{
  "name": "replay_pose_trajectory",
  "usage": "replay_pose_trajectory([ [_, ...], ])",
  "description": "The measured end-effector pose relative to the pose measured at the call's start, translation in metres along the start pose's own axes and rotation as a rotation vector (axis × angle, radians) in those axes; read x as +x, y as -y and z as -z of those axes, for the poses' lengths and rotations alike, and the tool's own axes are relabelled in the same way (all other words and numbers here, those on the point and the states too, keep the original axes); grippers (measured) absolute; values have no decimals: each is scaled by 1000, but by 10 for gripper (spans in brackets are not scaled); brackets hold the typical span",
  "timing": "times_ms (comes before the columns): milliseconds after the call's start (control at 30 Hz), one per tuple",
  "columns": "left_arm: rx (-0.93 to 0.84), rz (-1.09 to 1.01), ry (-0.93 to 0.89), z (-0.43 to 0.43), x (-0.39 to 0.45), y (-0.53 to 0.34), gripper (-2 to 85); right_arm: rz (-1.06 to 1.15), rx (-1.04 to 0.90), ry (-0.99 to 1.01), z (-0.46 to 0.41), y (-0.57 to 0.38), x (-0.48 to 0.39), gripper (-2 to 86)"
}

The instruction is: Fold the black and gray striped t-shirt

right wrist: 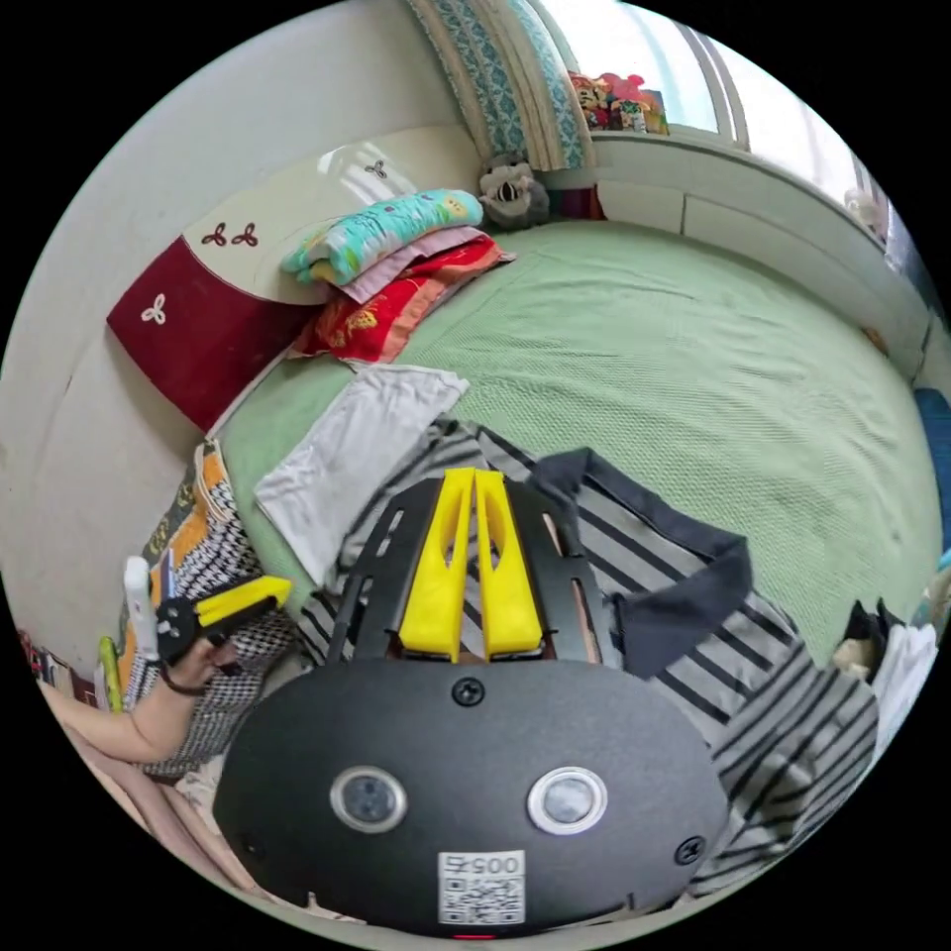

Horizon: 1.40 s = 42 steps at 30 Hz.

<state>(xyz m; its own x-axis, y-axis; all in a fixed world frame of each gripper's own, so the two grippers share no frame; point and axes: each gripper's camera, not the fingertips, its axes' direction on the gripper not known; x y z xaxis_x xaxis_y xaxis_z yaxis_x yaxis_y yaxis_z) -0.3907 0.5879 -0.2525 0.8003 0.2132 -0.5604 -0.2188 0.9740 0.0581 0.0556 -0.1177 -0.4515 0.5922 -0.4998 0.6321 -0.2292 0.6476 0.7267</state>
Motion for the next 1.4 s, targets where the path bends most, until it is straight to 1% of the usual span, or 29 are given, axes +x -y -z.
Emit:
replay_pose_trajectory([
  [67, -13, -17, -22, 6, 14, -9, -6, 14, -7, -119, 21, -42, 2, -10],
  [200, -19, -47, -20, 14, 47, -14, -7, -19, -107, -245, 47, -145, 11, -9],
  [300, -24, -142, -56, 19, 87, -1, -7, -94, -159, -283, 66, -203, 25, -9],
  [400, -41, -229, -24, 18, 134, 23, -7, -168, -143, -289, 89, -244, 34, -10],
  [500, -60, -306, -69, 5, 184, 37, -7, -244, -143, -290, 99, -274, 37, -10],
  [567, -99, -342, -109, -18, 222, 39, -6, -267, -152, -297, 98, -287, 34, -10],
  [700, -181, -379, -82, -65, 275, 34, -6, -346, -143, -384, 91, -309, 25, -11],
  [767, -255, -373, -110, -91, 297, 35, -6, -370, -159, -405, 88, -313, 24, -11],
  [867, -253, -379, -95, -105, 314, 34, -6, -388, -226, -455, 78, -320, 28, -12],
  [1033, -232, -404, -95, -118, 321, 29, -7, -449, -243, -399, 87, -333, 38, -13],
  [1100, -227, -377, -128, -122, 318, 29, -6, -399, -255, -411, 88, -335, 37, -13],
  [1233, -239, -356, -177, -130, 315, 30, -6, -411, -273, -427, 91, -331, 37, -13],
  [1400, -221, -347, -189, -133, 317, 26, -4, -353, -293, -372, 104, -334, 43, -12],
])
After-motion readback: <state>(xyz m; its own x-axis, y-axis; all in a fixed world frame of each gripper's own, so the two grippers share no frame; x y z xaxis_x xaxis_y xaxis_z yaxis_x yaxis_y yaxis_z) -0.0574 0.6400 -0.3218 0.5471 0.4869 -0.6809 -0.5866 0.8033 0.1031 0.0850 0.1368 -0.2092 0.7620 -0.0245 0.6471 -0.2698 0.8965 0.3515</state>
